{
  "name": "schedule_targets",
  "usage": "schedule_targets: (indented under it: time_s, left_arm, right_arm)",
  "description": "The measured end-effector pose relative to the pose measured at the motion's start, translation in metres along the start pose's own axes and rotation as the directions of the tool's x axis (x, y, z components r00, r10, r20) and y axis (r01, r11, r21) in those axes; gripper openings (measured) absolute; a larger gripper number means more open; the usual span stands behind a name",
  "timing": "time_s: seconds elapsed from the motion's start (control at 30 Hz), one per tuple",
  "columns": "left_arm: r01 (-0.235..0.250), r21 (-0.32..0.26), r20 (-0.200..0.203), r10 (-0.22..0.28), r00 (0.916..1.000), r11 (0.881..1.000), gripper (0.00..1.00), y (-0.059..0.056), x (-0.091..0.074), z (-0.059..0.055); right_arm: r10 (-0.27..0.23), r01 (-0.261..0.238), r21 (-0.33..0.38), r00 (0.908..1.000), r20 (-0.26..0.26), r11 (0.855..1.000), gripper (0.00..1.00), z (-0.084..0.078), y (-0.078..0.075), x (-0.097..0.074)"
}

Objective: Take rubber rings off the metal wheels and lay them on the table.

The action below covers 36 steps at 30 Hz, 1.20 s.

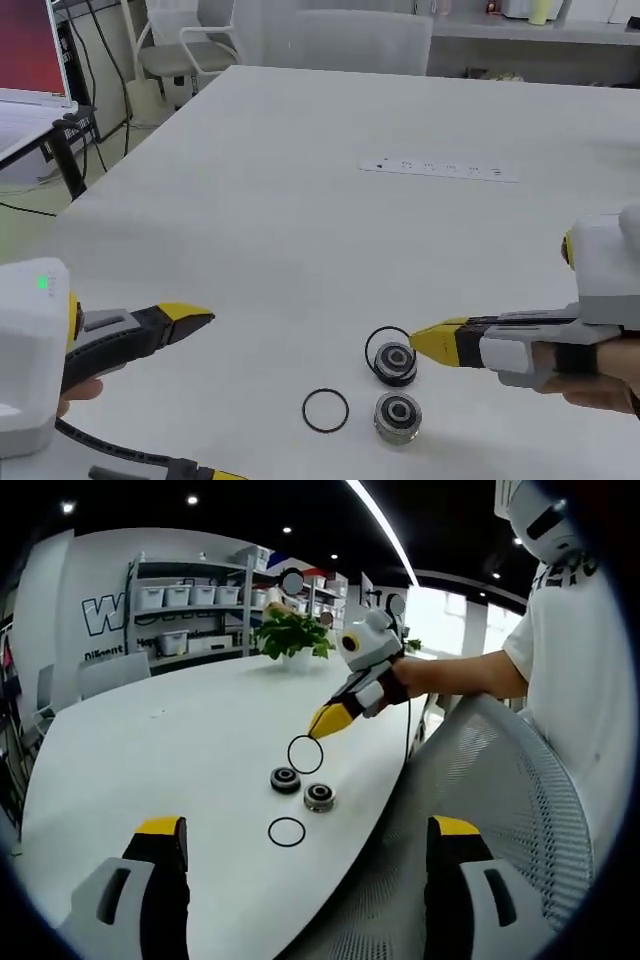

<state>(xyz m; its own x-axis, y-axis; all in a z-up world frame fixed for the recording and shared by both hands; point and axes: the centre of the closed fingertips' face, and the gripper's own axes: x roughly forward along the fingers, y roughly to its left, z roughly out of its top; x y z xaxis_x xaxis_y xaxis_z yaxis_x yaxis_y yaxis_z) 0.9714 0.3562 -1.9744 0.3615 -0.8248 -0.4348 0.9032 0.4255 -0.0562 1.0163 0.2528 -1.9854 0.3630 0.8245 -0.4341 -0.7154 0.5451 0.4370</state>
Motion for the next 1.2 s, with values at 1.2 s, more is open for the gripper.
schedule_targets:
  time_s: [1.2]
  left_arm:
    - [-0.041, -0.039, 0.023, 0.042, 0.9989, 0.998, 0.95, 0.007, -0.001, 0.0]
  right_arm:
    - [0.011, -0.036, -0.15, 0.9863, -0.165, 0.988, 0.0, -0.041, 0.017, 0.047]
